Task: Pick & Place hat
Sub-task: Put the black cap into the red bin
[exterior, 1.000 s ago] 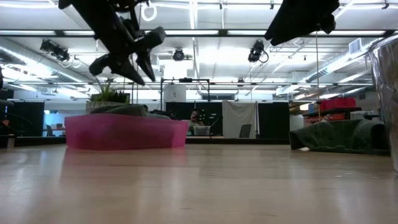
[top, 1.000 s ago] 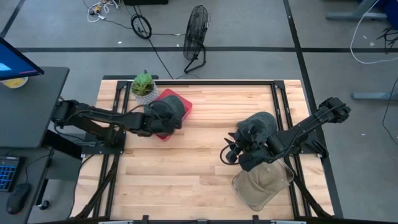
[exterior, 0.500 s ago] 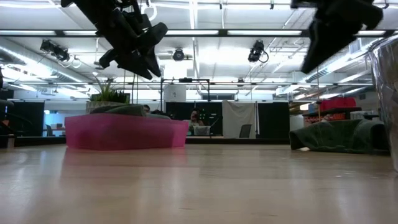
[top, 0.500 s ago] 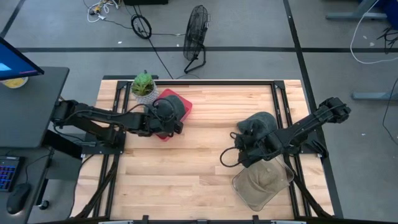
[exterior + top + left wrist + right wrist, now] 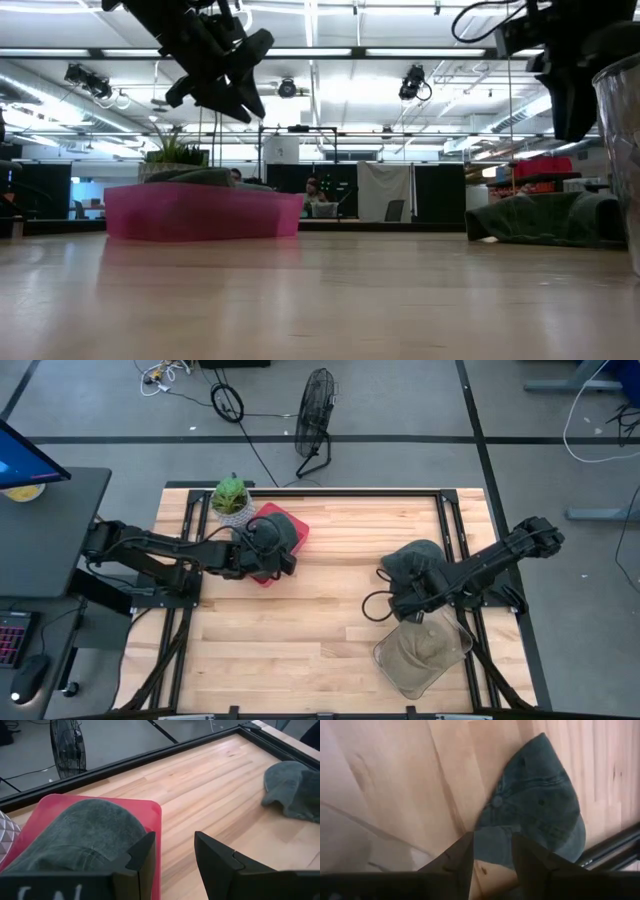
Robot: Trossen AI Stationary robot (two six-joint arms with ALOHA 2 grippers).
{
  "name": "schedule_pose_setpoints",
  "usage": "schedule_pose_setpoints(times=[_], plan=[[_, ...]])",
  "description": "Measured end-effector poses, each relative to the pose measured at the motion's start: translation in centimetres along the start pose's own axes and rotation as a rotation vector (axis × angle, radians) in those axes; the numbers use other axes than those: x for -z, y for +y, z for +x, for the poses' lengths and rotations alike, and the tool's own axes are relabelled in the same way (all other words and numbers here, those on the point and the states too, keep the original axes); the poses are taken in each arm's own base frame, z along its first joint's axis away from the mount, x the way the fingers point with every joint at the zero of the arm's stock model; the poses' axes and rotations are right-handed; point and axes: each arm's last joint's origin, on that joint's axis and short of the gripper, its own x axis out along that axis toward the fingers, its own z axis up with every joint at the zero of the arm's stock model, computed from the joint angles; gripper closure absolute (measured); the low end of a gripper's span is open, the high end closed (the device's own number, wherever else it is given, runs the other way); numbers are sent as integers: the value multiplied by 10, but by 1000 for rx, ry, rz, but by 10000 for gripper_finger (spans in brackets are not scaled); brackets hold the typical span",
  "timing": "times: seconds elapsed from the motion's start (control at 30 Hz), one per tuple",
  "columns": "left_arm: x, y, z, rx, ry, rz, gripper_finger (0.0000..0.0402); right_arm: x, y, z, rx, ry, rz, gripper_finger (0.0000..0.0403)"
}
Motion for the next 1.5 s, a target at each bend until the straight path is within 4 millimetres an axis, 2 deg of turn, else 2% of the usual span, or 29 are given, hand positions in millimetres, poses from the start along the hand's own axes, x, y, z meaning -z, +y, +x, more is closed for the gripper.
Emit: schedule_pose_setpoints(times=[0.13, 0.27, 0.53, 0.67, 0.9, 1.07, 1.5], plan=[[0, 0, 0, 0, -1, 0, 264, -2, -3, 1, 2, 5, 2, 247], [0, 0, 0, 0, -1, -1, 264, -4, -5, 2, 3, 8, -34, 211], [0, 0, 0, -1, 0, -1, 264, -5, -6, 2, 2, 7, 36, 156], [0, 0, 0, 6, 7, -1, 264, -5, -4, 6, -10, -8, 134, 155], [0, 0, 0, 8, 10, 1, 264, 7, -1, 35, -4, 59, 145, 156], [1, 0, 0, 8, 11, 2, 264, 10, -4, 42, 16, 91, 200, 156], [1, 0, 0, 9, 12, 5, 264, -4, -30, 52, 30, 129, 45, 156]])
